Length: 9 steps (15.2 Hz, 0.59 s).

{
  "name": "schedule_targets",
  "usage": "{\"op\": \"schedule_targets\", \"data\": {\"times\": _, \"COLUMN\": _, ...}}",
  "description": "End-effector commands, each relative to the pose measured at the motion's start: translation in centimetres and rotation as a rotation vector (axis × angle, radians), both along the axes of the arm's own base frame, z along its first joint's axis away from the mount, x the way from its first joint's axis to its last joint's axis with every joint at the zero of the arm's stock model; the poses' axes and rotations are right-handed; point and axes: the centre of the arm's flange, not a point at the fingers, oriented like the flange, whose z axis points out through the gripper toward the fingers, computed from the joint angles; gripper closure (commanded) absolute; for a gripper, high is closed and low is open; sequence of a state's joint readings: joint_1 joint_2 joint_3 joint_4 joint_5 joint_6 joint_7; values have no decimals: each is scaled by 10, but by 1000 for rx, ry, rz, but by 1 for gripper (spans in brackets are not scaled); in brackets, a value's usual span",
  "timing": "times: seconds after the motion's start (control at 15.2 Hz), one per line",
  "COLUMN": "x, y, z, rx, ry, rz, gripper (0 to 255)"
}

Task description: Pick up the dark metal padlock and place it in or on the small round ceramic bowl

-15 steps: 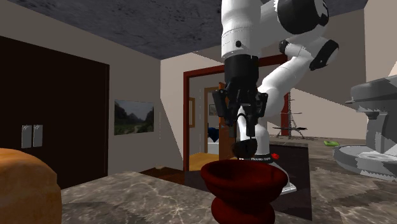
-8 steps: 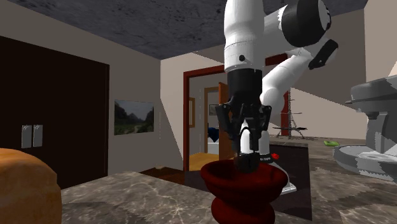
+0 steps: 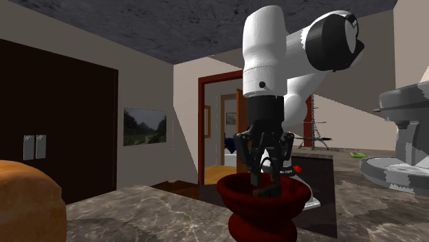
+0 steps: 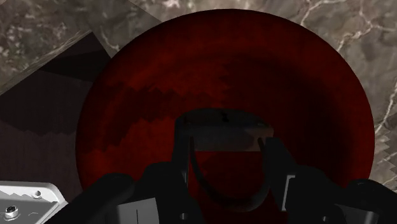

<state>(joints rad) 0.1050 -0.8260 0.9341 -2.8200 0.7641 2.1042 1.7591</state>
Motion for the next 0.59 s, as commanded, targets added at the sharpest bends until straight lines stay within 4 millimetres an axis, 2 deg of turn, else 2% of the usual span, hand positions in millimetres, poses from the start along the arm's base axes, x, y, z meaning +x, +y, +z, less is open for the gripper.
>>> {"op": "schedule_targets", "data": {"times": 0.0, "x": 0, "y": 0, "z": -2, "rx": 0, "ry": -1, "rz": 0, "gripper": 255}}
{"op": "schedule_targets", "data": {"times": 0.4, "x": 0, "y": 0, "z": -2, "rx": 0, "ry": 0, "rz": 0, "gripper": 255}}
{"op": "schedule_targets", "data": {"times": 0.46, "x": 0, "y": 0, "z": -2, "rx": 0, "ry": 0, "rz": 0, "gripper": 0}}
{"op": "schedule_targets", "data": {"times": 0.53, "x": 0, "y": 0, "z": -2, "rx": 0, "ry": -1, "rz": 0, "gripper": 0}}
